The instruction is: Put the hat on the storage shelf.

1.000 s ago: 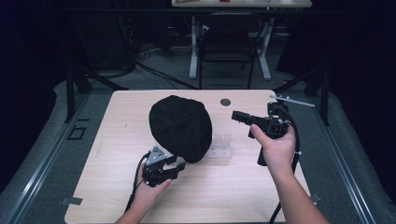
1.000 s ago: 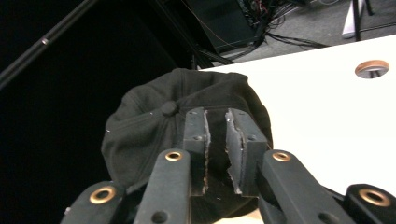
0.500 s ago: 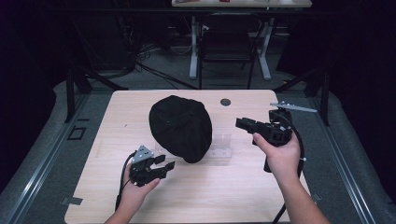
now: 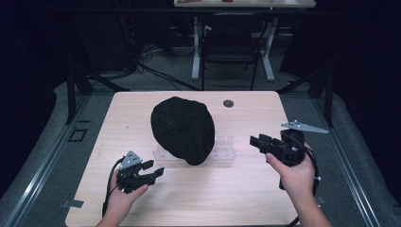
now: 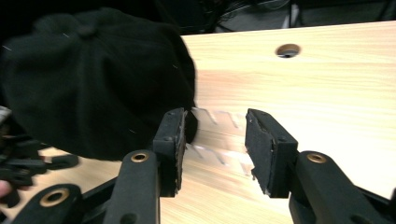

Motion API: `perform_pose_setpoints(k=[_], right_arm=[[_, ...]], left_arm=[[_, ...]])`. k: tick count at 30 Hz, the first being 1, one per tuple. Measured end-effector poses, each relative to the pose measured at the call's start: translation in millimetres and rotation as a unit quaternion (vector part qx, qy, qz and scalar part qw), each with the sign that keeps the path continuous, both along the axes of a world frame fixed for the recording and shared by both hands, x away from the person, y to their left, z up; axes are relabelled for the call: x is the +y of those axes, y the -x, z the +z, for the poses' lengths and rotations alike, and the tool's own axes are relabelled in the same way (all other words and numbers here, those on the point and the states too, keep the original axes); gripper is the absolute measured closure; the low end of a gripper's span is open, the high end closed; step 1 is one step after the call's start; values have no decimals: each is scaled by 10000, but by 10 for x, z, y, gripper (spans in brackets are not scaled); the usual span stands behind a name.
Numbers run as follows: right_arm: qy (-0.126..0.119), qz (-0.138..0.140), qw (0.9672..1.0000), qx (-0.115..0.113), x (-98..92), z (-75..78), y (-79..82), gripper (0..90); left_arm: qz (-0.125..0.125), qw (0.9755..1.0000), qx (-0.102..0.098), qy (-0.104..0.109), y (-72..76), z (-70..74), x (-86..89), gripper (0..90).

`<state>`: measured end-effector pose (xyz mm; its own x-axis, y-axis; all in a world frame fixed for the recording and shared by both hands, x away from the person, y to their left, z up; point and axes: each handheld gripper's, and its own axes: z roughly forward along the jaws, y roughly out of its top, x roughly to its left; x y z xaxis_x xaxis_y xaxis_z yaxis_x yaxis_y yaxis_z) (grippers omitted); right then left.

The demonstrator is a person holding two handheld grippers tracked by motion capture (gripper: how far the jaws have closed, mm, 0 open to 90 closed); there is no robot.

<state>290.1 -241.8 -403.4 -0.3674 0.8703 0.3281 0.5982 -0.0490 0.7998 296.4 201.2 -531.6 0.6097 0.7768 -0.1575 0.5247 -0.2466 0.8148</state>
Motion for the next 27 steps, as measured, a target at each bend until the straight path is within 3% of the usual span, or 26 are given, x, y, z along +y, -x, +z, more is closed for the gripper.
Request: perform_pose_setpoints(k=[9, 12, 24, 27], right_arm=[[148, -212, 9997, -17, -122, -352, 175, 537], [319, -265, 9991, -1, -136, -481, 219, 528], [435, -293, 9986, -24, -174, -844, 364, 507], [612, -262, 9978, -72, -150, -936, 395, 506]], left_arm=[[25, 10000, 30, 64, 25, -30, 52, 433], [46, 9999, 50, 85, 27, -46, 82, 426], [199, 9998, 68, 59, 23, -153, 153, 424], [178, 9998, 72, 32, 24, -169, 159, 425]])
